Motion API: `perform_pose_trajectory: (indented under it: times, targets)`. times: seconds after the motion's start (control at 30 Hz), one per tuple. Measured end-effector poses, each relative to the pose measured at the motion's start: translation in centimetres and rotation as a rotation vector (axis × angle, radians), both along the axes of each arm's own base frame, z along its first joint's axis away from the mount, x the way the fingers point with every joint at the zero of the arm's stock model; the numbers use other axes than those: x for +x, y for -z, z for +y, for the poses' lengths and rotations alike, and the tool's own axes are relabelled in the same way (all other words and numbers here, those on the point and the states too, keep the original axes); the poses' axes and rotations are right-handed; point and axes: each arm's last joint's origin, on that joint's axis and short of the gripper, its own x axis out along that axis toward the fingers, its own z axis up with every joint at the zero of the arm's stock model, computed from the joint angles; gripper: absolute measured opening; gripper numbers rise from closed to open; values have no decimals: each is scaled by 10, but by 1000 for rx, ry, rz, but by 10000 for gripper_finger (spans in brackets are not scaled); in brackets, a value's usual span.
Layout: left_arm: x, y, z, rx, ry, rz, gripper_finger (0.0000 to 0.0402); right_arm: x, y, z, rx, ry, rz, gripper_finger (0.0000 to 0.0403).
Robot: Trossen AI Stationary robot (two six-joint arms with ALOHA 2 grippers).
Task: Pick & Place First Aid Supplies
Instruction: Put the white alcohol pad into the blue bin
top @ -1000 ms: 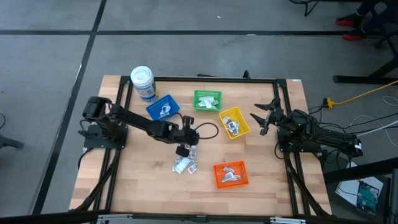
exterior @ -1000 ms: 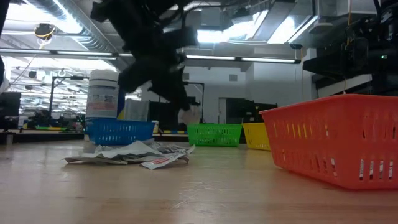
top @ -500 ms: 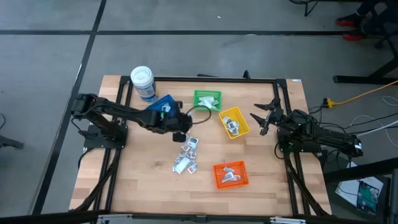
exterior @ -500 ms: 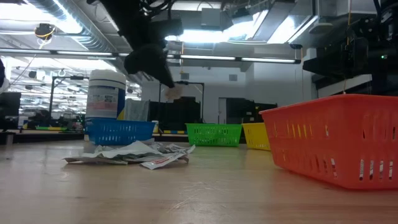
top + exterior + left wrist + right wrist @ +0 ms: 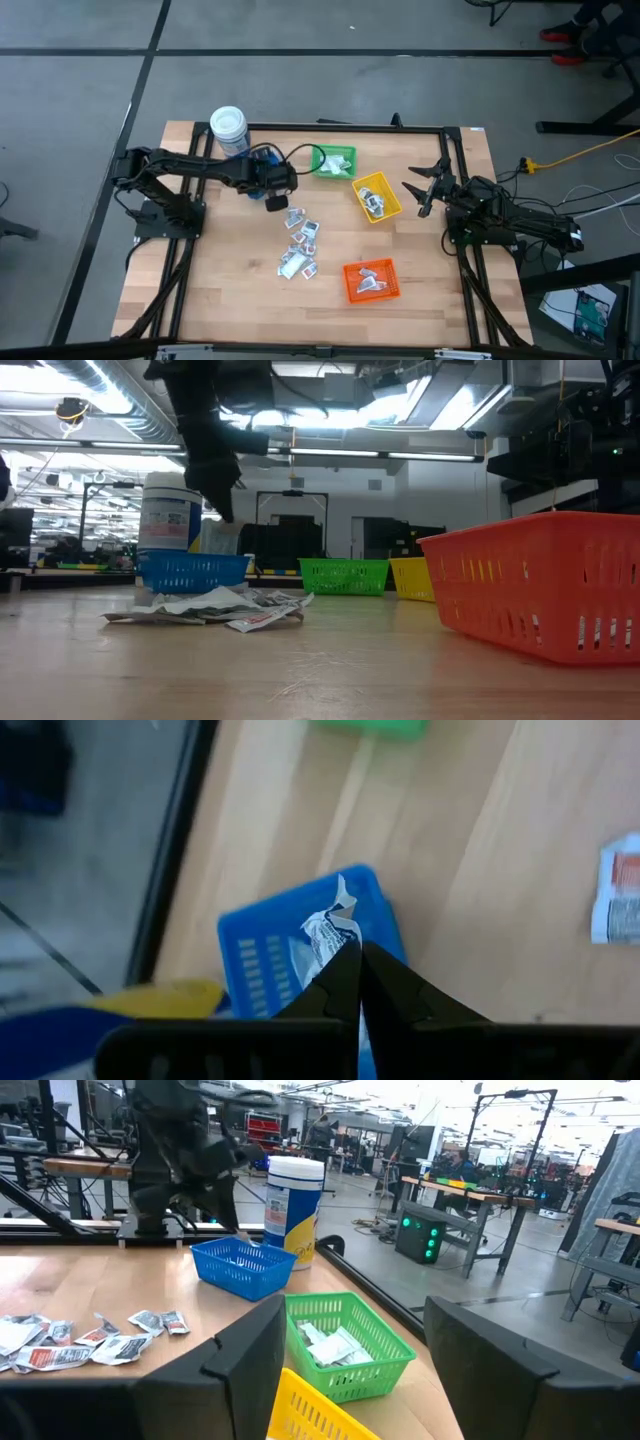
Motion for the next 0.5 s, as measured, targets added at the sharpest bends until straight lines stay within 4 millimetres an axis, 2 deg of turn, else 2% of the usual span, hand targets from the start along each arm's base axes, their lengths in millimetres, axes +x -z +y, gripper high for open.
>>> perform_pose_trajectory:
  times: [0.27,0.5]
  targets:
    - [-13,3,19,-58,-92,78,3,0,0,0,0,0,0,236]
    - [-17,4,30,-135,-115,78,3,0,0,0,0,0,0,236]
